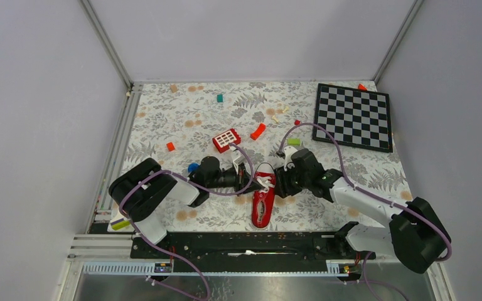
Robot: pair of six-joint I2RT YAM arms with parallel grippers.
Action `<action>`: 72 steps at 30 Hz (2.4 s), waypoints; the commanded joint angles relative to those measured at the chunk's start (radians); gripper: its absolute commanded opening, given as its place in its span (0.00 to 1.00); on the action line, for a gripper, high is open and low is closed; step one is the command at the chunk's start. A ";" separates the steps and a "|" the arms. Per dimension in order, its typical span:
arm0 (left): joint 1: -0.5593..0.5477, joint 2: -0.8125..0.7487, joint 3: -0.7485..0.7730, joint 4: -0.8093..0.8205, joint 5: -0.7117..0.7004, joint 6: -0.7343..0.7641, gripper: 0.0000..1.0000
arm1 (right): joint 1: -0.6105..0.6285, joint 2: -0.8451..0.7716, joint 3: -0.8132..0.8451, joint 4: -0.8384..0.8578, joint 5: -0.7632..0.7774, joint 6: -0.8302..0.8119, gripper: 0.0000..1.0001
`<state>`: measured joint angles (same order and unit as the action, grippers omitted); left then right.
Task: Tie the shoes
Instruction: Wrap the shoelace around the shoelace.
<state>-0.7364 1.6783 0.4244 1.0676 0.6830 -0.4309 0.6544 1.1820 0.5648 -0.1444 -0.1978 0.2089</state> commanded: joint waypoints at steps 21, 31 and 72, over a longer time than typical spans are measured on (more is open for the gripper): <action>0.016 0.013 0.063 0.072 0.048 -0.015 0.00 | -0.002 0.096 0.017 0.134 -0.081 0.001 0.13; 0.016 0.022 0.060 0.092 0.057 -0.028 0.00 | -0.001 0.127 0.008 0.177 -0.034 0.029 0.45; 0.021 0.037 0.048 0.137 0.062 -0.056 0.00 | 0.036 -0.003 0.016 0.151 -0.075 0.215 0.00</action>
<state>-0.7212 1.7191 0.4522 1.1019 0.7170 -0.4835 0.6807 1.2228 0.5297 0.0196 -0.3038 0.4385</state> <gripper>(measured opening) 0.013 0.014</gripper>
